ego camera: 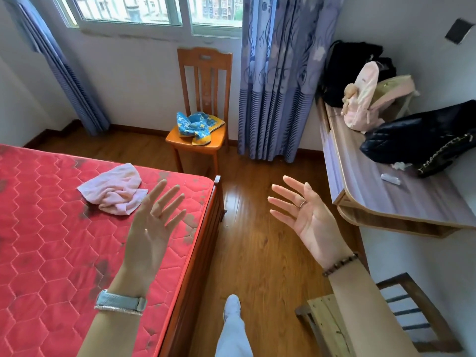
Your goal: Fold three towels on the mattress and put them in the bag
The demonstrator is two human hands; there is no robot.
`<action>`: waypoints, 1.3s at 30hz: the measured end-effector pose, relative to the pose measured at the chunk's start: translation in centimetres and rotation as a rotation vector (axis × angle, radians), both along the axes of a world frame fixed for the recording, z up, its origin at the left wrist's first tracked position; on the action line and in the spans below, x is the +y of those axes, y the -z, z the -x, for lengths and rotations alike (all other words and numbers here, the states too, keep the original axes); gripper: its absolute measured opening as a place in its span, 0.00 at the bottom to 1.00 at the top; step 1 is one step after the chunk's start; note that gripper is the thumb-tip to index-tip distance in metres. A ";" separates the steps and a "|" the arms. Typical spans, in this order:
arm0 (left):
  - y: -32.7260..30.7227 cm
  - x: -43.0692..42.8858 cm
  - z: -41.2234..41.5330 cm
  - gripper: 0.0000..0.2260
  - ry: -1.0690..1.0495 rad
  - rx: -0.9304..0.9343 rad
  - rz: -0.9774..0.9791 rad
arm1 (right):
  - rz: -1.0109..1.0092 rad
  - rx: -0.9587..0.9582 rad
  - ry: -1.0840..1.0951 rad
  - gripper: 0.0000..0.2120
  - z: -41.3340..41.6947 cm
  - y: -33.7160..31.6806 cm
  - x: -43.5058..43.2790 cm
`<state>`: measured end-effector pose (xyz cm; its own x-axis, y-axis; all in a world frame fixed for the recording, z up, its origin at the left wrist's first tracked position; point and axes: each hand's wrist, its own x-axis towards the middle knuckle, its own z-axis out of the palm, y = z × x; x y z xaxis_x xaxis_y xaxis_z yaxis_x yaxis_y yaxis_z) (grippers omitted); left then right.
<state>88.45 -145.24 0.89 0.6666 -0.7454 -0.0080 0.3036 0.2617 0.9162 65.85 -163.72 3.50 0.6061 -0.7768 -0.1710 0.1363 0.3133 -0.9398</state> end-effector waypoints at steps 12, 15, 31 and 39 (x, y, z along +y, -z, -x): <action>-1.6 -12.4 -14.2 0.18 -0.054 0.003 0.011 | -0.016 -0.018 -0.001 0.21 -14.1 -1.4 -13.3; -1.3 -14.5 -16.9 0.20 -0.081 0.029 0.008 | -0.030 -0.026 -0.018 0.20 -17.0 -1.1 -15.8; 2.3 -28.1 -26.4 0.19 -0.251 0.160 -0.006 | -0.051 0.022 -0.176 0.23 -31.3 1.4 -32.7; 4.7 -38.9 -29.7 0.18 -0.379 0.203 -0.051 | -0.098 0.045 -0.218 0.22 -36.9 2.3 -44.2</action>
<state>118.17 -184.13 -3.77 0.8743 -0.4432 -0.1977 0.3700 0.3451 0.8625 102.72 -207.90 1.25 0.7477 -0.6067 -0.2699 0.0142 0.4209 -0.9070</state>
